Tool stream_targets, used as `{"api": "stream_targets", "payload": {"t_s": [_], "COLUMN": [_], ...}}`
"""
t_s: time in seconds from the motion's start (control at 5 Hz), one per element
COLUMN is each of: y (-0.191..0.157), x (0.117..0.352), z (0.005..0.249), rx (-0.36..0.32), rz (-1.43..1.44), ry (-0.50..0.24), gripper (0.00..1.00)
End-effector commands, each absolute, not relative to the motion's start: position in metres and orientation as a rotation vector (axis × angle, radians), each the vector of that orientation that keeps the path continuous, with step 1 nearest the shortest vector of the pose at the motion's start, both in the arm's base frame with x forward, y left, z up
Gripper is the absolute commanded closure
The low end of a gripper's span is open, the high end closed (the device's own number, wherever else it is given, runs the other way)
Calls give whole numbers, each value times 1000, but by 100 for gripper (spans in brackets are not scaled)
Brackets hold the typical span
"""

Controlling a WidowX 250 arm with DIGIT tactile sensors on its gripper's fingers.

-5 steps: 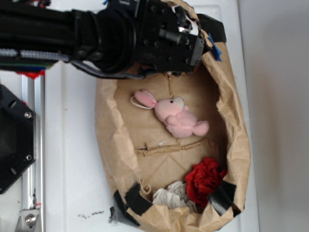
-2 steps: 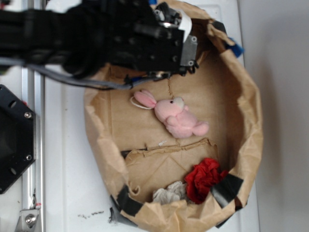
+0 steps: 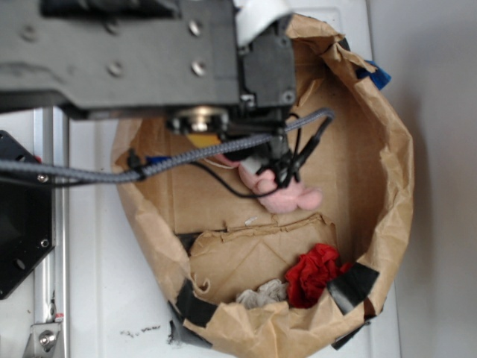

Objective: Grab the green sponge.

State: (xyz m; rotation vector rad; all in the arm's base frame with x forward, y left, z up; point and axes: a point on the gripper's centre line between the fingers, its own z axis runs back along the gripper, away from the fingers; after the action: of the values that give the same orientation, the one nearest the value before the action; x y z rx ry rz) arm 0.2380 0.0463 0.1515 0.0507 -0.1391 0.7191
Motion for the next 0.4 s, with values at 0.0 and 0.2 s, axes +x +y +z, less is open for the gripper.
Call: {"api": "stream_targets", "payload": {"t_s": [0.0, 0.2], "y": [55, 54], "x": [229, 230], "z": [202, 205], "rx": [-106, -98], "rz": [393, 412], "ry": [-28, -65], "gripper": [100, 100]}}
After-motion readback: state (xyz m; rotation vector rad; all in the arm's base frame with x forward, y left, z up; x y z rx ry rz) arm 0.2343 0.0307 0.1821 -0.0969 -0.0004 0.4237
